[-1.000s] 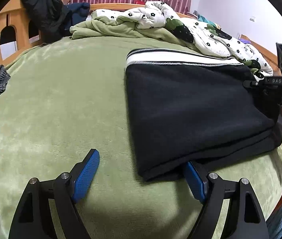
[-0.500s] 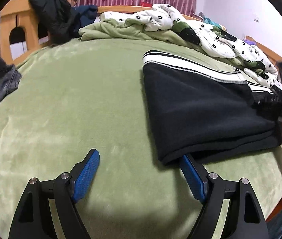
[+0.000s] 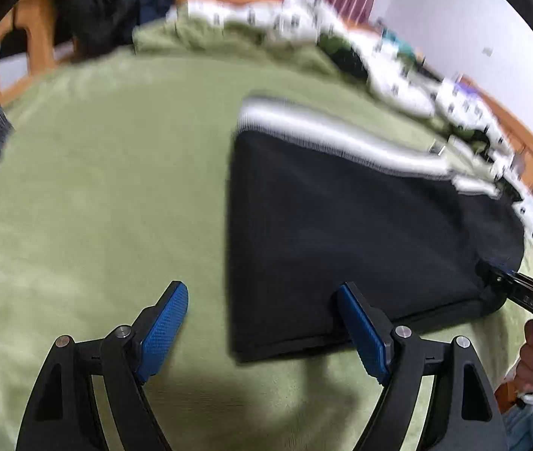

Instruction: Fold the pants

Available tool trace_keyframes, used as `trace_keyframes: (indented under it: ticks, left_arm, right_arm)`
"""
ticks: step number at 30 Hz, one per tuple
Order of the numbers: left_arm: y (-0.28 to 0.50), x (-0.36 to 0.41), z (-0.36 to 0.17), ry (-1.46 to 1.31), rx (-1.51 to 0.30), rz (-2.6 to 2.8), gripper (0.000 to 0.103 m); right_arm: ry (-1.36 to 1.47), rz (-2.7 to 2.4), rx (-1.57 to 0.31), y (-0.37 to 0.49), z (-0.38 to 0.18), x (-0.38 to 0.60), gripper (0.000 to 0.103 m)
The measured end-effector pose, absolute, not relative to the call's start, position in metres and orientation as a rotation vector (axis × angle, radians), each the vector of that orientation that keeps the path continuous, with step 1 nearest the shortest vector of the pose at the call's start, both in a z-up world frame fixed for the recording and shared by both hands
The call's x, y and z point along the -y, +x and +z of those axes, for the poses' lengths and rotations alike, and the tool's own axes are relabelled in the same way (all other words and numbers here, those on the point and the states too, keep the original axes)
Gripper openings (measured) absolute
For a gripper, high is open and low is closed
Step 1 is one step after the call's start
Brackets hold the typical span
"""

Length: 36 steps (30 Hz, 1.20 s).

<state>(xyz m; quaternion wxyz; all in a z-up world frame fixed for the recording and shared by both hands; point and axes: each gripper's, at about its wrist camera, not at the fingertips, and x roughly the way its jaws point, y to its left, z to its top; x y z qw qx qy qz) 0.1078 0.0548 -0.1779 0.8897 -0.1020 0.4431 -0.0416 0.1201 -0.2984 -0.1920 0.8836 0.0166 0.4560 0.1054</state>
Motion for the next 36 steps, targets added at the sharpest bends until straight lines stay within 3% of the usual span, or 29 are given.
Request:
trace_keyframes:
  ticks: [4, 6, 8, 15, 28, 29, 33, 36]
  left_arm:
    - [0.100, -0.049, -0.185, -0.198, -0.900, -0.079, 0.080]
    - [0.101, -0.050, -0.180, -0.211, -0.916, -0.107, 0.079]
    - [0.103, -0.054, -0.176, -0.242, -0.926, -0.110, 0.079]
    - [0.115, -0.070, -0.170, -0.320, -0.923, -0.080, 0.079]
    - [0.208, -0.089, -0.171, -0.352, -0.994, -0.207, 0.079]
    - [0.215, -0.090, -0.175, -0.361, -1.003, -0.215, 0.073]
    - [0.226, -0.087, -0.192, -0.389, -0.982, -0.276, 0.068]
    - [0.240, -0.088, -0.196, -0.473, -0.985, -0.331, 0.044]
  right_arm:
    - [0.013, 0.240, -0.909, 0.107, -0.182, 0.305, 0.037]
    - [0.020, 0.229, -0.876, 0.100, -0.170, 0.317, 0.047]
    - [0.015, 0.184, -0.841, 0.096, -0.160, 0.331, 0.048]
    - [0.091, -0.032, -0.730, 0.100, -0.129, 0.428, 0.058]
    - [0.566, -0.195, -0.816, 0.170, -0.190, 0.598, 0.061]
    - [0.587, -0.179, -0.811, 0.176, -0.193, 0.601, 0.061]
    - [0.657, -0.154, -0.815, 0.207, -0.217, 0.607, 0.062]
    - [0.665, -0.157, -0.785, 0.218, -0.216, 0.607, 0.061]
